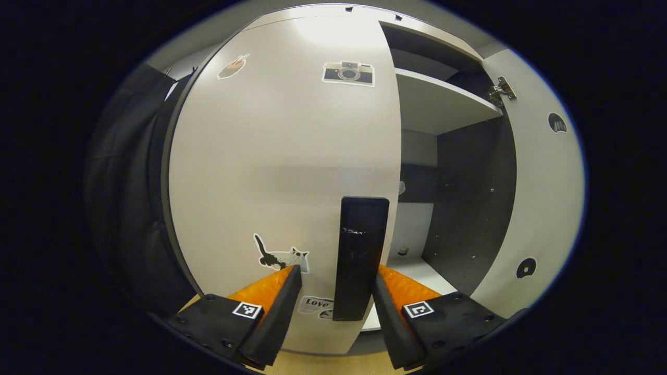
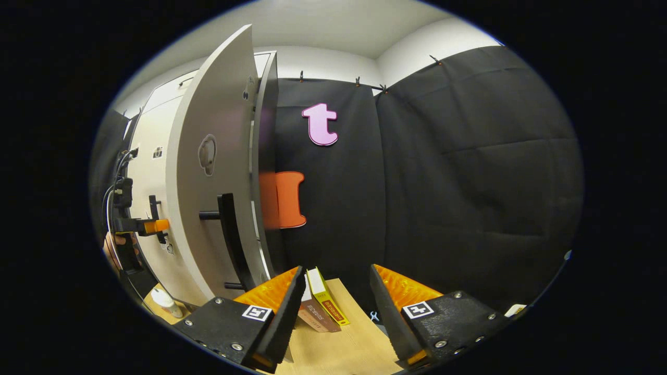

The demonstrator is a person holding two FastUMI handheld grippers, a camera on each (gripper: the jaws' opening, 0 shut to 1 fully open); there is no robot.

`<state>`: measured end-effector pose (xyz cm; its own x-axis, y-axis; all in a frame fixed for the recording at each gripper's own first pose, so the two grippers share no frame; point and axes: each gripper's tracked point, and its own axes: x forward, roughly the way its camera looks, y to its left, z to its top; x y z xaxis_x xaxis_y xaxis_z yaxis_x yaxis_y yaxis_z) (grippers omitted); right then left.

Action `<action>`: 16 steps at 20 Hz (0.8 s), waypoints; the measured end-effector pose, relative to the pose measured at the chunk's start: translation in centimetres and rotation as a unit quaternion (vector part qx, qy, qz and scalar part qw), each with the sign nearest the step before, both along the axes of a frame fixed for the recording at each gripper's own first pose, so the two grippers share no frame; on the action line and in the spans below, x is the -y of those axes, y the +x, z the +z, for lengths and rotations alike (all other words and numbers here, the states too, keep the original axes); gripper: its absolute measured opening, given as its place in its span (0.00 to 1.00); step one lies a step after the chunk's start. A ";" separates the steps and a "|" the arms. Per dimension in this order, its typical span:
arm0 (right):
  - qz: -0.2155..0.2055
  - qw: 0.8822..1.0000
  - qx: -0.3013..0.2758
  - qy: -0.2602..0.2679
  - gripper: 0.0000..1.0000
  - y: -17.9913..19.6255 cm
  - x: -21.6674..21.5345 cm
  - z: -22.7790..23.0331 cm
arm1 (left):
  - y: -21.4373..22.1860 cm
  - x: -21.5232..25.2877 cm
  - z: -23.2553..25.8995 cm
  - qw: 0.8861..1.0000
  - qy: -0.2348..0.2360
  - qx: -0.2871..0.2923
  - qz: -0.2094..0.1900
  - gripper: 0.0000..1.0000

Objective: Open the right door of the double-door shoe cabinet with the right hand, and open the left door with the left hand.

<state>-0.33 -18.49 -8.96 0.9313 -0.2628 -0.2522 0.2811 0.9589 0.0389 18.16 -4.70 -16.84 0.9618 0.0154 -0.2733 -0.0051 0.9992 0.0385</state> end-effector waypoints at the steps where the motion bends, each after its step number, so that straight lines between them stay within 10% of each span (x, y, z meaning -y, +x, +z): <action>1: 0.002 1.000 0.000 0.001 0.76 0.1 0.0 -0.2 | 0.0 0.0 0.1 1.000 0.001 0.003 0.000 0.82; 5: 0.002 1.000 -0.005 0.008 0.76 0.0 0.3 -0.7 | -0.2 1.3 -0.1 1.000 -0.010 0.002 -0.016 0.69; 8: 0.005 1.000 -0.006 0.006 0.76 -0.2 0.0 -0.7 | -0.1 1.5 -0.3 1.000 0.018 -0.001 -0.017 0.41; 13: 0.018 1.000 -0.011 0.001 0.76 -0.9 -0.5 -1.1 | -0.3 1.4 -0.6 0.998 -0.046 -0.039 -0.005 0.33; 16: 0.026 0.999 -0.011 0.022 0.77 -1.5 -1.2 -1.4 | -0.6 1.2 -0.4 1.000 0.001 -0.027 0.007 0.27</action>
